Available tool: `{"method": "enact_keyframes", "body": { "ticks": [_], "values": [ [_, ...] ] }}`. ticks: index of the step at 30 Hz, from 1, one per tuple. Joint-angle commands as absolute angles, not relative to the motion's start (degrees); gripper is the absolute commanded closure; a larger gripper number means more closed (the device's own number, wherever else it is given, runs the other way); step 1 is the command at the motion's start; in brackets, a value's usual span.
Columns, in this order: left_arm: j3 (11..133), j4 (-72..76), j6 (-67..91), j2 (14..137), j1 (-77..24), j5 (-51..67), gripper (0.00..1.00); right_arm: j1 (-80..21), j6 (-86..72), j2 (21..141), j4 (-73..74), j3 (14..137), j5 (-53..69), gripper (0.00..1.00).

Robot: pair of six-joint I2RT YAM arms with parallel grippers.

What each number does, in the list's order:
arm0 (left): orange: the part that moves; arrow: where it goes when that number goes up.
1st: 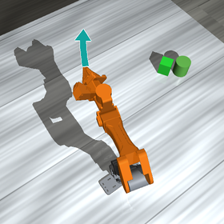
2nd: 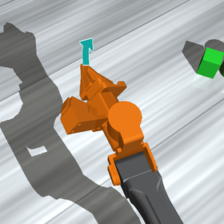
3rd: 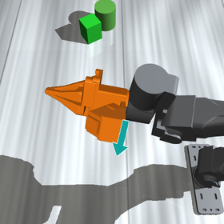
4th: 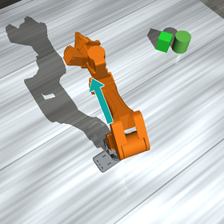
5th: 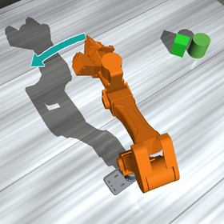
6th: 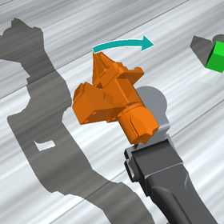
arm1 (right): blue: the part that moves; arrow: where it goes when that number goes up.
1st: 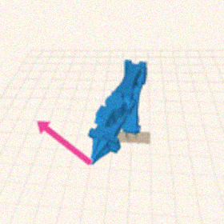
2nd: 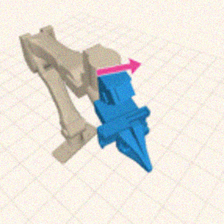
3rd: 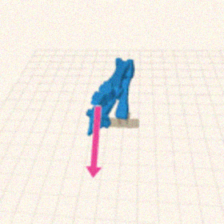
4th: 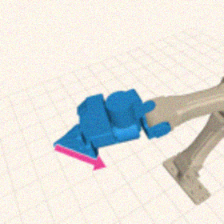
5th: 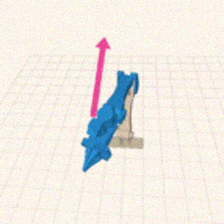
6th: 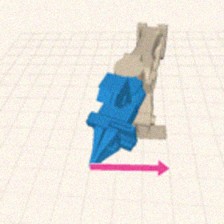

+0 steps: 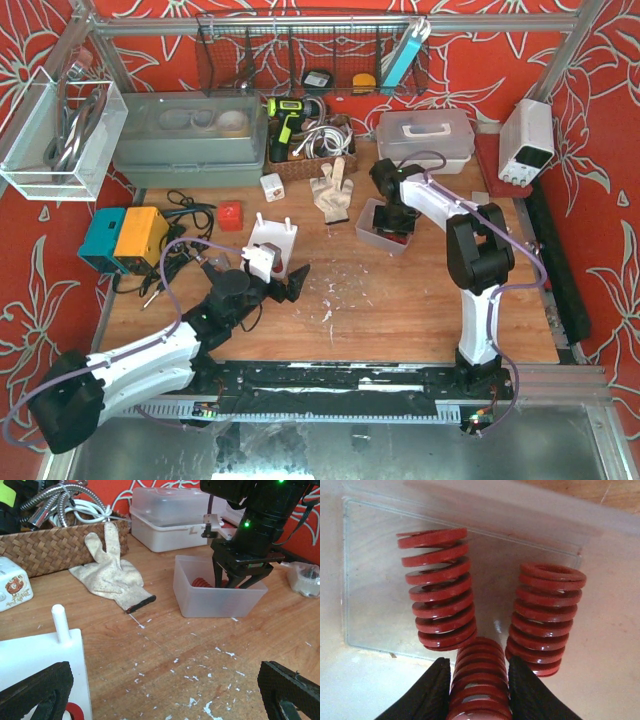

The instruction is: Install the large spring

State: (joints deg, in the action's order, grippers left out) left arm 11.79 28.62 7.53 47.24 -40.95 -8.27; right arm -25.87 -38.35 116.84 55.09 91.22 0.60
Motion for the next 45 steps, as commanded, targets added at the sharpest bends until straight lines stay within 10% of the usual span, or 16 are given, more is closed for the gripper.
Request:
{"method": "enact_keyframes", "body": {
  "ticks": [1,24,45],
  "values": [
    [13.0,29.1,7.2,46.5,-41.5,-9.4,0.0,-25.5,-41.2,119.7,55.5,91.1,4.1,0.73],
    [12.7,30.2,7.5,46.6,-41.5,-14.8,0.0,-25.4,-20.8,111.7,54.0,98.3,-5.8,1.0],
    [14.5,53.4,-18.7,61.6,-42.6,17.3,0.38,-43.8,-11.9,90.7,66.4,94.0,1.8,1.0]
  ]
}}
